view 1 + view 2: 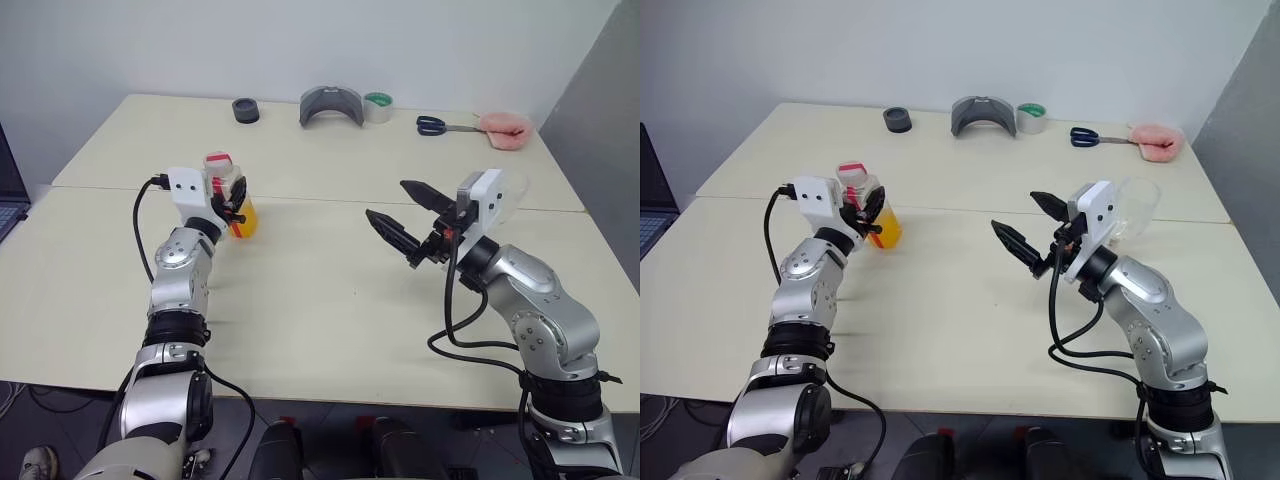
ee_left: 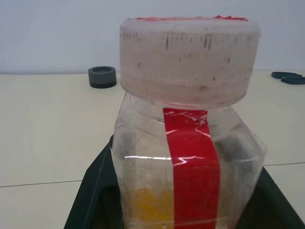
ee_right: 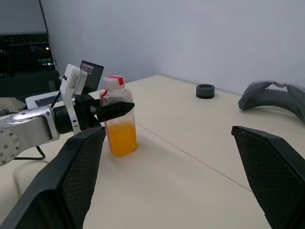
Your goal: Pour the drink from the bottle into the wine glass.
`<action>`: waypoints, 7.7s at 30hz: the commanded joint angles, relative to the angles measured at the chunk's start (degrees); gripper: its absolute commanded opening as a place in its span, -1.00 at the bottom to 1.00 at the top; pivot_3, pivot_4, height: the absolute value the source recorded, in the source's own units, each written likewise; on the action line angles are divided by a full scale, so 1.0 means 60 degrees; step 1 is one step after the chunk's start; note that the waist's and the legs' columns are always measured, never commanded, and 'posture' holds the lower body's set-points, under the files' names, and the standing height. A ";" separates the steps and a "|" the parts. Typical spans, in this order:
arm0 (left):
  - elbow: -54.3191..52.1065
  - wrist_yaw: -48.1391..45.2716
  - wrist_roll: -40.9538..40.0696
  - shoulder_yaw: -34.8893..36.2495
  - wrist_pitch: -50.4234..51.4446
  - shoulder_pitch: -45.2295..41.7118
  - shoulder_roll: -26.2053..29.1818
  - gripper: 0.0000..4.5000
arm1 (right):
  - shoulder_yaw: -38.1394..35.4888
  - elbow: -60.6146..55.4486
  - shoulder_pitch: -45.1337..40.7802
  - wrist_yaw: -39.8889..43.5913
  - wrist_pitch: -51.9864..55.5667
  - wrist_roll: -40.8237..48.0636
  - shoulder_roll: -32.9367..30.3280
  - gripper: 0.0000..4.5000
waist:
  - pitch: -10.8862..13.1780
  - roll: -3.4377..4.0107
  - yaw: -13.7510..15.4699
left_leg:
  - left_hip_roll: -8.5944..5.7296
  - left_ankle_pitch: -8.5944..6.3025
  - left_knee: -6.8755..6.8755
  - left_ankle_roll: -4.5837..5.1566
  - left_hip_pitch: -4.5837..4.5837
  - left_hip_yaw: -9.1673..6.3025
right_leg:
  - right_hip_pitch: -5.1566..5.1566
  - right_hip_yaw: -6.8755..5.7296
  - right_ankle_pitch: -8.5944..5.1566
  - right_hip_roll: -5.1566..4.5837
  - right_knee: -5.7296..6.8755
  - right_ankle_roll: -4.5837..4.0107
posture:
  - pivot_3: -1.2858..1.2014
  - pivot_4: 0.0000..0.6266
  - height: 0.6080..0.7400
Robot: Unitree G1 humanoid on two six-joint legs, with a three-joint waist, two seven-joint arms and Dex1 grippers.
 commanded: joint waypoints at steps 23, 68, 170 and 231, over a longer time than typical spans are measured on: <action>-0.3689 -0.3916 -0.0383 -0.2968 0.2357 -0.0243 -0.0620 -0.20 | 0.0646 0.1735 -0.2878 -0.0341 0.0721 -0.0648 0.0699 1.00 | 0.0007 0.0011 0.0043 | -0.0001 0.0001 0.0010 0.0001 -0.0020 -0.0001 | -0.0013 0.0001 0.0002 0.0002 0.0002 -0.0001 | 0.03 -0.52 1.00; -0.4099 -0.3879 -0.0537 -0.2616 0.2481 -0.0299 -0.0949 -0.20 | 0.0533 0.2723 -0.3168 0.0230 0.0234 -0.0928 0.1623 -0.61 | 0.0007 0.0012 0.0066 | -0.0001 0.0001 0.0014 0.0001 -0.0052 -0.0005 | -0.0047 0.0000 0.0002 0.0003 0.0005 -0.0002 | 0.03 -0.52 1.00; -0.6638 -0.4714 -0.2124 -0.2721 0.4355 0.0024 0.0185 -0.20 | 0.0663 0.0476 -0.3175 -0.0862 0.1354 0.0108 0.1758 -0.17 | 0.0029 0.0047 -0.0044 | 0.0000 0.0005 0.0054 0.0001 -0.0117 0.0004 | -0.0145 0.0012 0.0002 0.0005 0.0084 -0.0004 | 0.03 -0.52 1.00; -0.6778 -0.5283 -0.2940 -0.2397 0.5036 -0.0187 0.0733 -0.20 | 0.0440 0.0822 -0.3630 -0.0987 0.1593 0.0065 0.1258 1.00 | 0.0036 0.0055 -0.0130 | 0.0006 0.0003 0.0126 0.0003 -0.0120 -0.0003 | -0.0150 0.0016 -0.0003 0.0020 0.0154 -0.0005 | 0.03 -0.52 1.00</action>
